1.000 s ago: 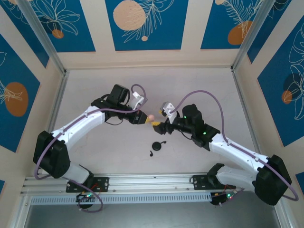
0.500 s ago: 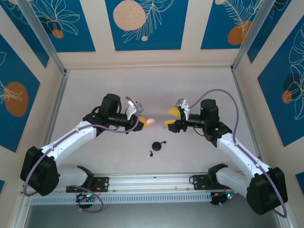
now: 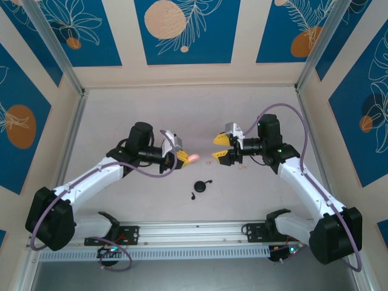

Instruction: Insert wireless bluetooth earbuds into charging case

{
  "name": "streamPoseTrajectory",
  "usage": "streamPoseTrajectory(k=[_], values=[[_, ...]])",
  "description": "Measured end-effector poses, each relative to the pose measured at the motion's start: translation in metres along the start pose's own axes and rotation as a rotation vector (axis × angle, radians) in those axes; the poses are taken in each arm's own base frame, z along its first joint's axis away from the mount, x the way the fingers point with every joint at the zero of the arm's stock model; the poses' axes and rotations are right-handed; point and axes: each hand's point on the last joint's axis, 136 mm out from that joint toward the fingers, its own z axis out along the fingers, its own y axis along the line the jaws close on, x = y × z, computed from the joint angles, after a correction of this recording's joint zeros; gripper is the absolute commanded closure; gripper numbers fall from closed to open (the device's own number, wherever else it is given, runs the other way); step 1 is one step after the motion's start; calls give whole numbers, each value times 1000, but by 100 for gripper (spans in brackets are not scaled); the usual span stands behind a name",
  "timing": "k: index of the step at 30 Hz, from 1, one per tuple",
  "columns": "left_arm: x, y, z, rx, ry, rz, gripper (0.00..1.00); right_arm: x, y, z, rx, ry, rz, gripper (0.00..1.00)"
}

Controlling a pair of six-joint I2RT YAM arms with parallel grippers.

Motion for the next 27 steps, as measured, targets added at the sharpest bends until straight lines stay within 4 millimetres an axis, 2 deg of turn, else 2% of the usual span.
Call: streamPoseTrajectory(k=[6, 13, 21, 27], values=[[2, -5, -3, -2, -22, 58, 87, 0, -10, 7, -45, 35, 6, 44], [-6, -7, -7, -14, -51, 118, 87, -3, -19, 17, -85, 75, 3, 45], [-8, -9, -6, -13, -61, 148, 87, -9, -14, 34, -163, 108, -23, 42], [-9, -10, -6, -11, -62, 149, 87, -4, -6, 49, -240, 139, -14, 44]])
